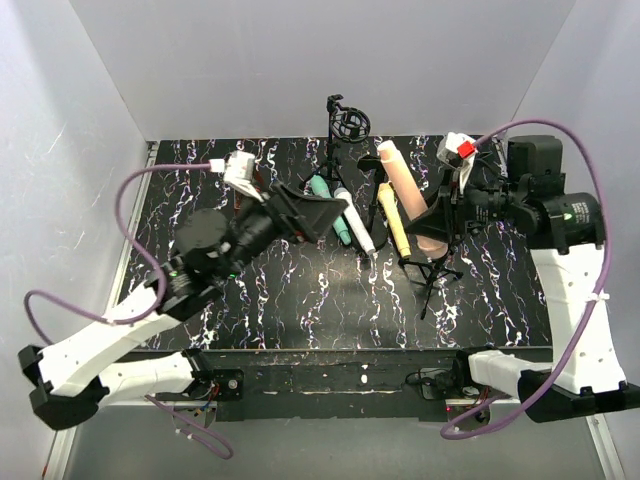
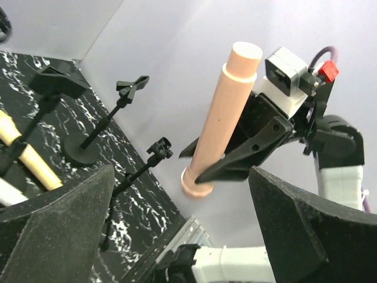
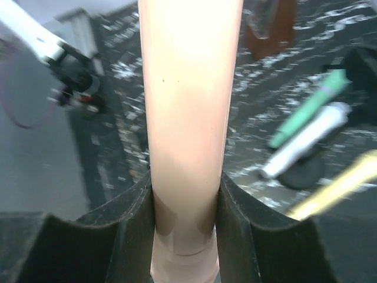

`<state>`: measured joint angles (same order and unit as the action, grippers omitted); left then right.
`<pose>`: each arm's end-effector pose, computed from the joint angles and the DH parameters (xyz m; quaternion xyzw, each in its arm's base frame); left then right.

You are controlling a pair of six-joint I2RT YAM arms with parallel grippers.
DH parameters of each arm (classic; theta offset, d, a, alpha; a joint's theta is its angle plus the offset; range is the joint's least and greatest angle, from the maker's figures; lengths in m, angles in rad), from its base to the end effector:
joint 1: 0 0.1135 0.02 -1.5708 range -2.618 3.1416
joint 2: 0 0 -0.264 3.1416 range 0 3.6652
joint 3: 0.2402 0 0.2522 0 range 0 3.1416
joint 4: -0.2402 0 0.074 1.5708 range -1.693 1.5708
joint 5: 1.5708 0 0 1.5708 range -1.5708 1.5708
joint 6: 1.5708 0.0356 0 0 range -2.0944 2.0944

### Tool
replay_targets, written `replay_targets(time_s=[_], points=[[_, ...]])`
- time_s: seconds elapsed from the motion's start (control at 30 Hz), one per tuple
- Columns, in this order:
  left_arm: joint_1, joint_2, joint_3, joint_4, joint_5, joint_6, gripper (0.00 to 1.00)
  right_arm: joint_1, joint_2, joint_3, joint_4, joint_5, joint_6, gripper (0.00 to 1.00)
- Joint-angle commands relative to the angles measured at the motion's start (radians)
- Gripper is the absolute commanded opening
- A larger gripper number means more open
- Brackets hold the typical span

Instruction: Attach the microphones to the stand

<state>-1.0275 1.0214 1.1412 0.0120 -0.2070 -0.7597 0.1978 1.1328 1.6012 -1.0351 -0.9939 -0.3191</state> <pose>0.1231 -0.1897 0.4418 0.0105 0.6600 -0.5404 0.5218 0.1690 0.0643 0.4666 -0.4187 0.6863 0.3915 0.4476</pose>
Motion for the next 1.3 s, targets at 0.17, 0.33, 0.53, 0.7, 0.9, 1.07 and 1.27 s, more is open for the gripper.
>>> replay_targets(time_s=[0.17, 0.33, 0.53, 0.7, 0.9, 1.07, 1.27], points=[[0.136, -0.001, 0.163, -0.477, 0.402, 0.129, 0.98, 0.005, -0.039, 0.117, -0.347, 0.477, -0.933, 0.01], [0.210, 0.054, 0.100, -0.292, 0.610, -0.065, 0.98, 0.005, -0.145, 0.020, -0.217, 0.505, -1.187, 0.01], [0.237, 0.173, 0.075, 0.047, 0.820, -0.337, 0.98, 0.044, -0.280, -0.141, 0.006, 0.471, -1.490, 0.01], [0.234, 0.249, 0.114, 0.117, 0.891, -0.417, 0.98, 0.123, -0.335, -0.262, 0.124, 0.503, -1.681, 0.01], [0.155, 0.316, 0.158, -0.045, 0.842, -0.330, 0.97, 0.228, -0.380, -0.360, 0.288, 0.540, -1.723, 0.01], [0.087, 0.361, 0.180, -0.073, 0.816, -0.302, 0.87, 0.284, -0.395, -0.418, 0.375, 0.568, -1.727, 0.01], [0.066, 0.384, 0.183, -0.116, 0.805, -0.268, 0.51, 0.315, -0.432, -0.481, 0.438, 0.552, -1.723, 0.01]])
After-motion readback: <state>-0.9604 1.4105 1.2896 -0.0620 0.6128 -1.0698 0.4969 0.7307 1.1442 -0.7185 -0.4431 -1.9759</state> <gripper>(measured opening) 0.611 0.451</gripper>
